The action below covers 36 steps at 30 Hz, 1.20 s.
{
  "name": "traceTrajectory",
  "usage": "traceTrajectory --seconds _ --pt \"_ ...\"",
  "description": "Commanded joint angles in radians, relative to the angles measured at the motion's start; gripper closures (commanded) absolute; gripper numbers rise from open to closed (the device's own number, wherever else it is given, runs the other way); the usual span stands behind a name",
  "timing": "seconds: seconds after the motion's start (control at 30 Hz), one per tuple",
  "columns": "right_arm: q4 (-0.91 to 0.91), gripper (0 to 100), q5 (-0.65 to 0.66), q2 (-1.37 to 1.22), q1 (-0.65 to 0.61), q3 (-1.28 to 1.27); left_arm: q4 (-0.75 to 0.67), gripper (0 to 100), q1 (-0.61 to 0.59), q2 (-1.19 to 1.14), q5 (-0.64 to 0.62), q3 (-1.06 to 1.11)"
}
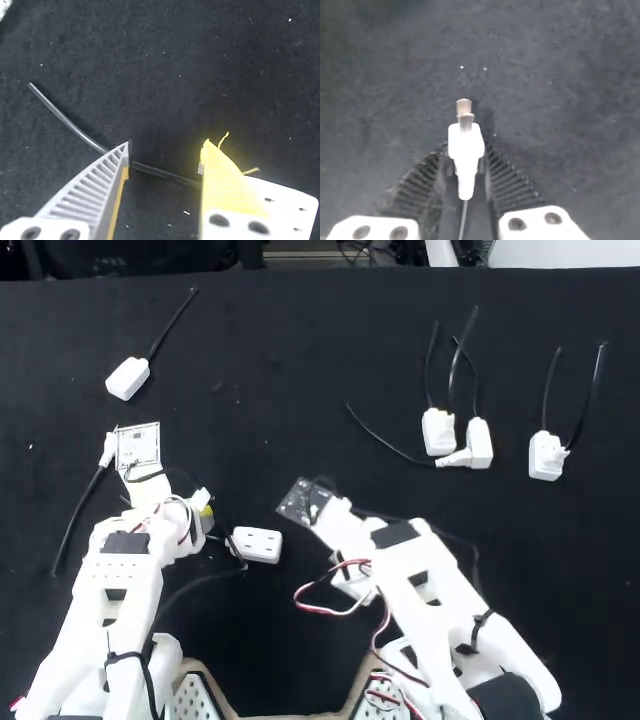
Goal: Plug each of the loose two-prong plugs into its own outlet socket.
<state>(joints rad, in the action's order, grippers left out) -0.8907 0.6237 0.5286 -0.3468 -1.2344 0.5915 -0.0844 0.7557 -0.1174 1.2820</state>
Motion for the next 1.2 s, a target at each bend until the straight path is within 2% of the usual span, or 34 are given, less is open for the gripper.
traceTrajectory --seconds 0.0,0.13,0.2,0.37,0.47,0.67,0.8,0.93,1.1,1.17 --pt "-0.038 98.8 0.008 0.079 0.028 0.004 -0.011 78 -0.004 0.005 -0.003 -0.018" --pt "-0.123 98.8 0.002 0.234 0.068 0.056 -0.006 78 -0.004 0.005 -0.003 -0.018" --pt "-0.106 98.8 -0.025 0.297 0.023 0.067 0.002 78 -0.013 0.005 -0.003 -0.025" --pt "0.063 98.8 -0.157 0.303 -0.207 0.042 0.133 78 -0.079 0.006 -0.009 -0.12" --pt "0.152 98.8 -0.238 0.268 -0.307 0.067 0.155 78 -0.122 0.006 -0.012 -0.134" --pt "0.341 98.8 -0.413 0.142 -0.356 0.12 0.15 78 -0.176 0.021 -0.06 -0.142" --pt "0.474 98.8 -0.486 0.056 -0.362 0.113 0.15 78 -0.163 0.169 -0.058 -0.085" --pt "0.508 98.8 -0.563 0.021 -0.361 0.111 0.158 78 -0.122 0.417 -0.052 0.022" --pt "0.512 98.8 -0.586 0.018 -0.402 0.096 0.198 78 -0.016 0.661 -0.035 0.108" --pt "0.569 98.8 -0.586 0.019 -0.434 0.062 0.23 78 0.016 0.738 -0.035 0.127"
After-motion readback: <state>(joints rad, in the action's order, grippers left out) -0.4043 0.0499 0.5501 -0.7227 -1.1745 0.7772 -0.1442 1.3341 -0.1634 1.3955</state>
